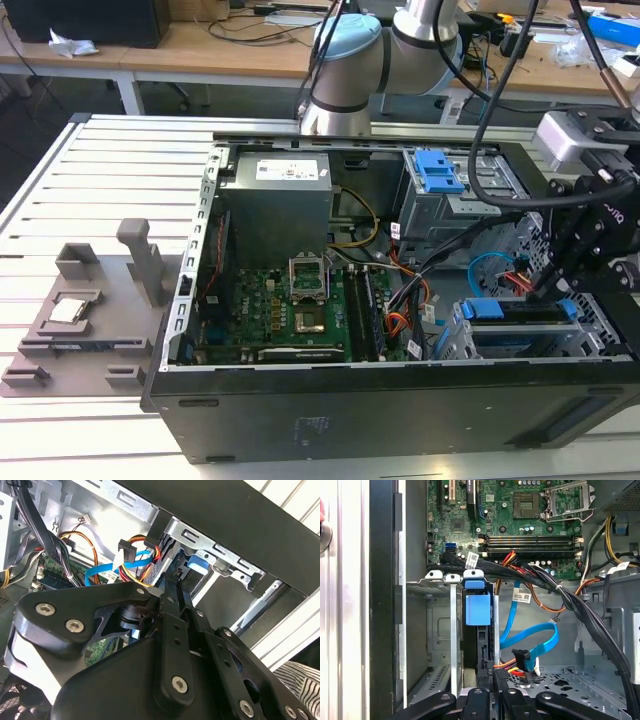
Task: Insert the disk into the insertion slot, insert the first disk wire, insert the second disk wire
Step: 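Insert the first disk wire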
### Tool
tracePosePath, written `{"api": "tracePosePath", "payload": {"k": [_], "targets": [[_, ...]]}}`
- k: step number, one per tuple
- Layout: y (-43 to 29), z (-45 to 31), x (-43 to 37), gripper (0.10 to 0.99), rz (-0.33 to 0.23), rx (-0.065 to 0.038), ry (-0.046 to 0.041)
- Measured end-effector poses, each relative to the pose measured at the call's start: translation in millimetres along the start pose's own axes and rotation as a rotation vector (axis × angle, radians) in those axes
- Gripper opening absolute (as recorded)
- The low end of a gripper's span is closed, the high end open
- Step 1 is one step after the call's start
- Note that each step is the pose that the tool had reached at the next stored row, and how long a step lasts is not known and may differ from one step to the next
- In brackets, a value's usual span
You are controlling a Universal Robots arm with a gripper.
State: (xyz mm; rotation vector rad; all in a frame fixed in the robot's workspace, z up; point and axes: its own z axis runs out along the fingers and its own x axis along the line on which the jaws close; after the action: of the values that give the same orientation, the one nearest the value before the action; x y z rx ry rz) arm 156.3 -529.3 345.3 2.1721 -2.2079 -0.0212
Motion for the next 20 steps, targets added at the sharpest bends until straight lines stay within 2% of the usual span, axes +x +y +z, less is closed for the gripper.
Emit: {"api": "tracePosePath", "payload": {"k": [9, 14, 20], "targets": [[-3.1, 0.9, 2.3, 0.165, 0.008, 0.0, -0.0004], [-3.4, 2.6, 3.5, 0.165, 0.042, -0.001, -0.0016], [-5.0, 7.7, 3.8, 0.165, 0.052, -0.001, -0.0019]]}}
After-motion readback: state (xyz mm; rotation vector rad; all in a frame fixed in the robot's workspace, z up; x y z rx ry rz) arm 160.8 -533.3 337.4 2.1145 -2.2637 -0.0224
